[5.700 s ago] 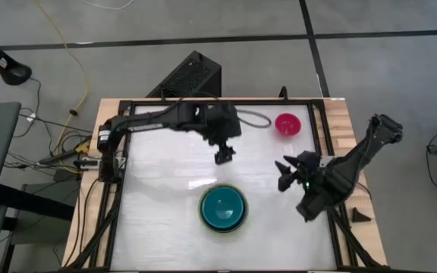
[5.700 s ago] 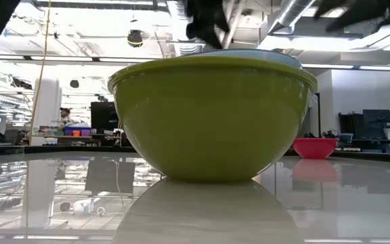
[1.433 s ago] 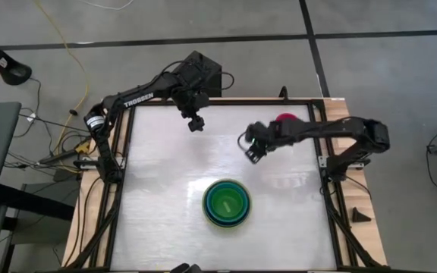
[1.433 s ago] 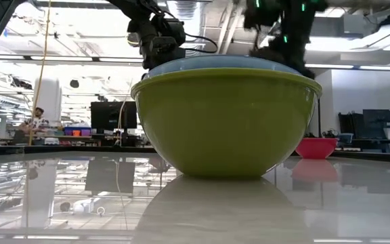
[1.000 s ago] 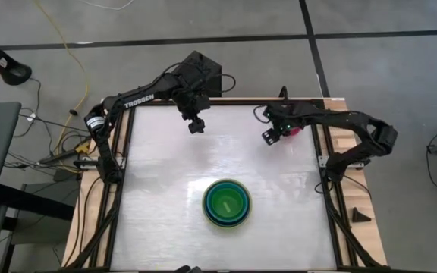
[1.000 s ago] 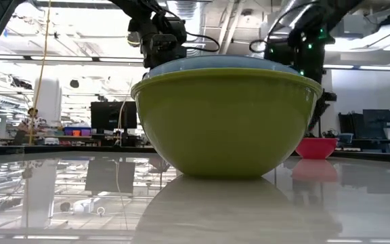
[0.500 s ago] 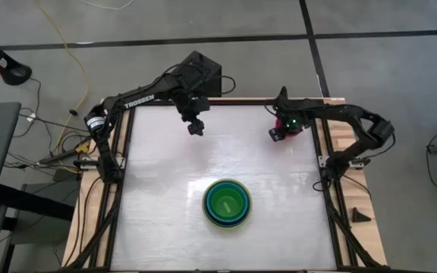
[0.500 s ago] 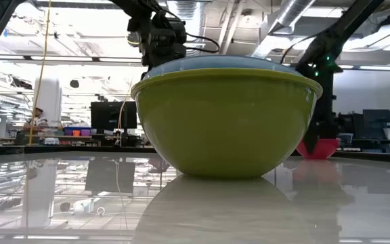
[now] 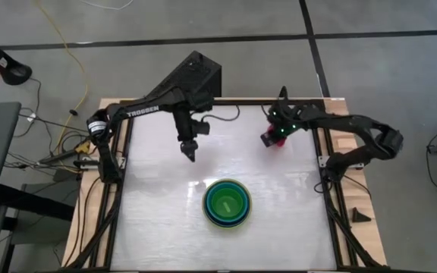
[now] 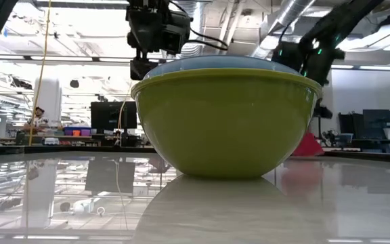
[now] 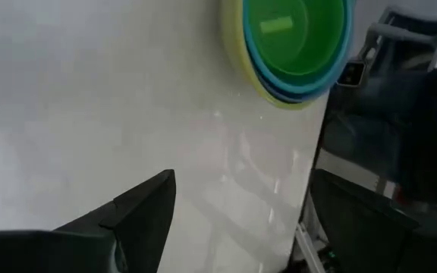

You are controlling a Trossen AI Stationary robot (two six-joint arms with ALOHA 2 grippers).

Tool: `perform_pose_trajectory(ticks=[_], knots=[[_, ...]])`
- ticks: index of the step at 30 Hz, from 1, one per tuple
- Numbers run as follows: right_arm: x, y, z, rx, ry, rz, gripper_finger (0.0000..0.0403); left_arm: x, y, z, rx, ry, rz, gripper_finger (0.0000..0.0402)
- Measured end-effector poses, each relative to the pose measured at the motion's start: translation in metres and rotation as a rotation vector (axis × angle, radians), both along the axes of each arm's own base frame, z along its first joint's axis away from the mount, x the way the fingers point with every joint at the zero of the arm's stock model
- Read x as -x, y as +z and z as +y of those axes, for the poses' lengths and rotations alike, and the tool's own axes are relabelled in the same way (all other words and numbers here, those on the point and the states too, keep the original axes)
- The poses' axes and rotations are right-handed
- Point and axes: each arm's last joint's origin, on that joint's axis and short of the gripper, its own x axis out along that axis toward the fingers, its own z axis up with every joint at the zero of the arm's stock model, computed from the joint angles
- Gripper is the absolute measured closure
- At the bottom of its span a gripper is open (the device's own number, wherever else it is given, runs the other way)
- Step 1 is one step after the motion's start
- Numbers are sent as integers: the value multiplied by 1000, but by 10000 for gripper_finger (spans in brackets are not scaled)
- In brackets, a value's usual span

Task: Nest bowls inside each other
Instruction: Stack the red bowl on top of the light green bowl

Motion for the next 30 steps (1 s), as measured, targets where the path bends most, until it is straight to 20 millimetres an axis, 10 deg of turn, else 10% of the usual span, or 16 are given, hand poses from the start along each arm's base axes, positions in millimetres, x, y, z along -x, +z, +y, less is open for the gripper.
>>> perform_pose_trajectory(ticks=[14, 30], knots=[[-1, 70, 117, 71, 112, -332, 368, 43, -74, -48, 123, 55, -104, 109], [-64, 79, 221, 5, 455, -657, 368, 138, -72, -108, -2, 641, -889, 109]])
